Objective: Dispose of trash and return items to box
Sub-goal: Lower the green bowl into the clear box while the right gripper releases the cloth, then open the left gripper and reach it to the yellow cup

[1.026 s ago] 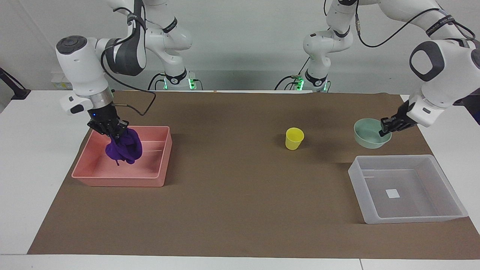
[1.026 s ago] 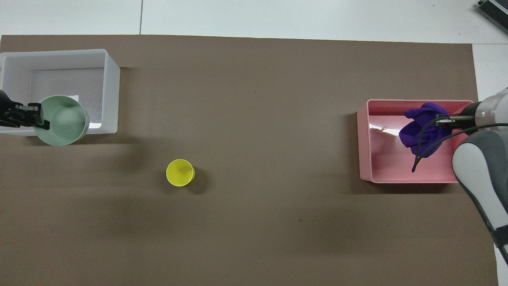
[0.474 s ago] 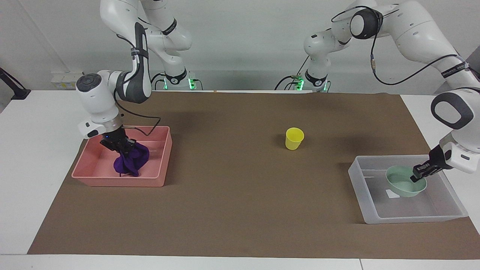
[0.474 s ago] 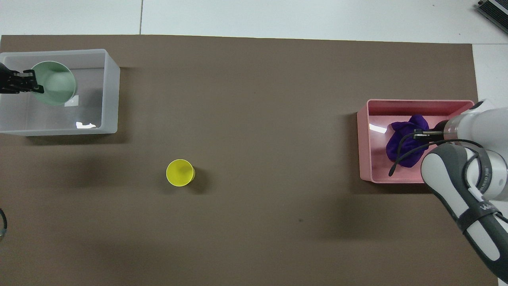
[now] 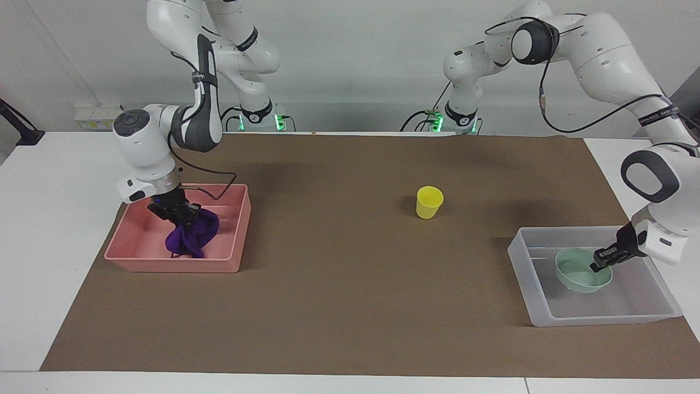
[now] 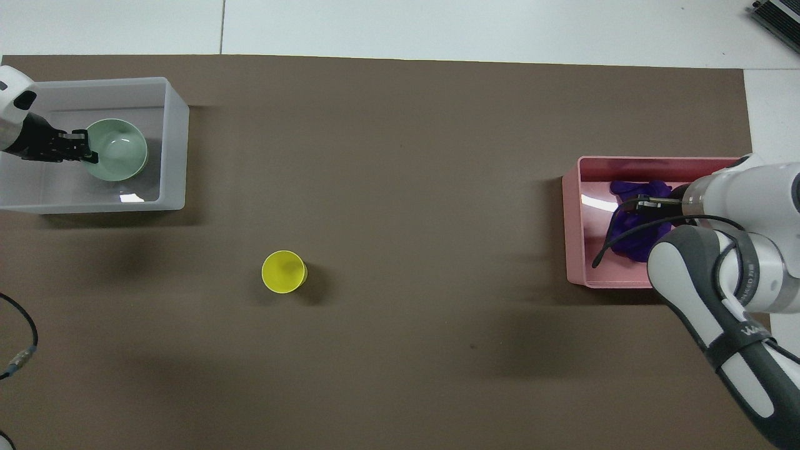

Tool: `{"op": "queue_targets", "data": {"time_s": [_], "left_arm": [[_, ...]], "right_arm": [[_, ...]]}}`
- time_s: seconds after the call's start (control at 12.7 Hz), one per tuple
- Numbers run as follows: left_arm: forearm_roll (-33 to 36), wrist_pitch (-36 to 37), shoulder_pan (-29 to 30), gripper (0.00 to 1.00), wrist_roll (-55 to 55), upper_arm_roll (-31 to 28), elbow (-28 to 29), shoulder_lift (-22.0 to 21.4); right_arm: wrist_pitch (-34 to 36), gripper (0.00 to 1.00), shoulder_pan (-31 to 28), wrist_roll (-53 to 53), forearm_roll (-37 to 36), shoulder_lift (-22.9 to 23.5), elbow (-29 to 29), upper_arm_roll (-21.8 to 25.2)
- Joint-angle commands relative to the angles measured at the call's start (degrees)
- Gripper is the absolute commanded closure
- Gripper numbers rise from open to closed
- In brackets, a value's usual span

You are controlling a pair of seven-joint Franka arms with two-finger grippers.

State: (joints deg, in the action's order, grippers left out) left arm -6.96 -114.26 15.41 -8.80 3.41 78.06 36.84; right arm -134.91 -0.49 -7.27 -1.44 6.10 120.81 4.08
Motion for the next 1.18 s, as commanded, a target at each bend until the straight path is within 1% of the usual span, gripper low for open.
{"op": "queue_targets", "data": {"time_s": [0.0,0.08,0.24,0.47,0.63,0.71,0.79,0.87,0.95,1.03,1.11], "left_arm": [[-0.9,-0.4,0.3,0.0,-1.0,0.1,-0.8,-0.9],[-0.9,0.3,0.3,0.0,-0.8,0.5,-1.2,-1.4],[-1.0,2.4,-0.6,0.0,-0.3,0.5,-1.1,-4.3],[-0.9,10.5,-3.9,0.0,3.4,0.8,-1.1,-10.1],[-0.9,16.1,-8.6,0.0,5.8,0.8,-0.4,-14.1],[-0.8,21.1,-10.8,0.0,8.0,0.8,0.2,-15.5],[-0.7,23.7,-13.7,0.0,8.7,0.8,2.5,-17.7],[-0.9,22.9,-15.9,0.0,8.8,0.8,8.5,-22.0],[-1.0,19.8,-17.7,0.0,9.0,0.8,16.0,-27.0],[-1.1,15.2,-19.3,0.0,9.6,0.9,24.3,-31.9],[-1.2,10.2,-21.9,0.0,11.2,0.9,31.9,-35.8]], "right_arm": [[6.5,0.0,2.8,-5.4,0.4,-2.7,-3.2,-0.4],[10.2,0.0,3.0,-6.4,0.2,-3.5,-5.4,-0.4],[17.5,0.0,3.1,-6.7,0.2,-5.8,-9.7,-0.5],[30.6,0.0,3.0,-6.3,0.4,-8.6,-17.8,-0.4],[36.6,0.0,3.0,-6.1,0.4,-10.0,-21.3,-0.4],[38.8,0.0,3.0,-5.4,0.5,-10.7,-22.5,-0.3],[40.8,0.0,2.9,-3.4,0.5,-11.2,-23.7,-0.2],[42.9,0.0,2.7,-2.1,0.5,-12.0,-25.3,0.0],[44.6,0.0,2.3,-0.6,0.4,-12.3,-26.8,0.2],[46.0,0.0,2.3,1.2,-0.3,-12.3,-28.5,0.2],[45.4,0.0,2.3,1.2,-0.3,-12.4,-27.7,0.1]]}}
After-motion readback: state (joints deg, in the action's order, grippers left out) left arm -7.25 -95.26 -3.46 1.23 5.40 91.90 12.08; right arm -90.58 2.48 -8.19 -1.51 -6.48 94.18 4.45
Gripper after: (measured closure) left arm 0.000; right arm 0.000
